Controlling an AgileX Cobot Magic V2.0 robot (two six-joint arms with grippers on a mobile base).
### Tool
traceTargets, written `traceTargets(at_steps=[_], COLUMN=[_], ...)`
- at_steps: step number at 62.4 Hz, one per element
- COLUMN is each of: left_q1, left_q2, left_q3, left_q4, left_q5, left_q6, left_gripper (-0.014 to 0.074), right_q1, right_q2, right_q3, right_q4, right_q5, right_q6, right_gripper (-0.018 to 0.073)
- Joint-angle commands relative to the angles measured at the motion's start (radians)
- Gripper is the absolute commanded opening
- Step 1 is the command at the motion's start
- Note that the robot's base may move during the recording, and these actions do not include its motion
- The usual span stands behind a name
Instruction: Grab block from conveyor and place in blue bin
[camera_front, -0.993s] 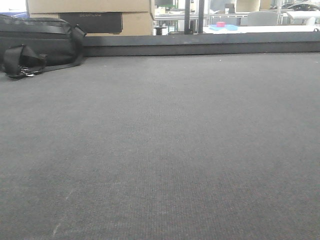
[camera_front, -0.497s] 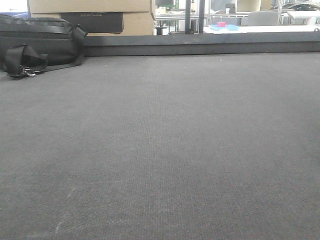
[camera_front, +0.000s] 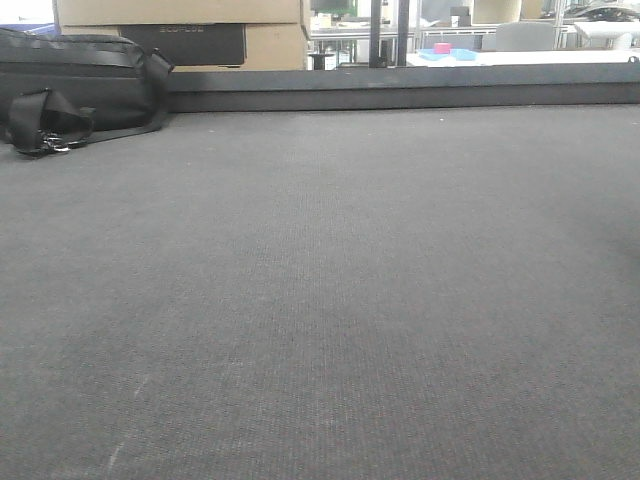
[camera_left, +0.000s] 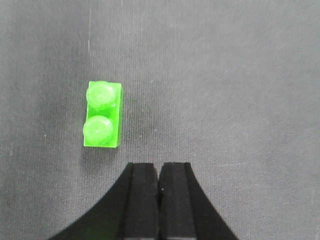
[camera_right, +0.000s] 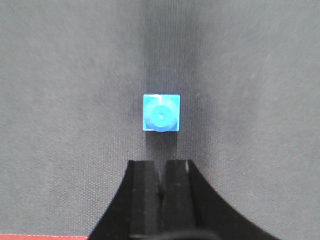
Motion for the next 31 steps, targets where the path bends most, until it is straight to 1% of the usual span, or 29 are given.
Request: traceTargets(at_steps=[1, 9, 12, 15, 21, 22, 27, 31], left_q1=[0.006, 0.006, 0.006, 0.006, 0.006, 0.006, 0.006, 0.006], left_q2=[0.010, 0.011, 0.011, 0.011, 0.011, 0.011, 0.011, 0.011], left_q3=[-0.010, -0.010, -0.010, -0.010, -0.010, -0.010, -0.010, -0.010], left_q4=[-0.011, -0.011, -0.011, -0.011, -0.011, -0.011, -0.011, -0.011], left_q5=[0.002, -0.003, -0.003, -0.003, -0.003, -0.003, -0.003, -0.003], left_q6=[-0.001, -0.001, -0.001, -0.001, -0.001, -0.001, -0.001, -0.001], left_gripper=[-0.0111, -0.0111, -0.0111, -0.0111, -0.0111, -0.0111, -0.0111, -0.0111], right_q1=[-0.007, -0.007, -0.007, -0.007, -0.007, -0.007, -0.007, -0.007], right_q2=[0.036, 0.088, 0.108, 0.123, 0.156, 0.162, 0.185, 0.207], right_q3=[-0.011, -0.011, -0.011, -0.011, -0.011, -0.011, -0.011, 0.000], right_q4=[0.003, 0.003, 0.003, 0.003, 0.003, 0.003, 0.003, 0.003], right_q5=[-0.012, -0.014, -0.014, -0.014, -0.014, -0.017, -0.043, -0.077], right_q6=[-0.009, -0.009, -0.009, -0.009, -0.004, 0.000, 0.000, 0.000], right_gripper=[-0.0167, -0.0164, -0.0139, -0.0094, 0.0095, 0.0146, 0.0318, 0.0403])
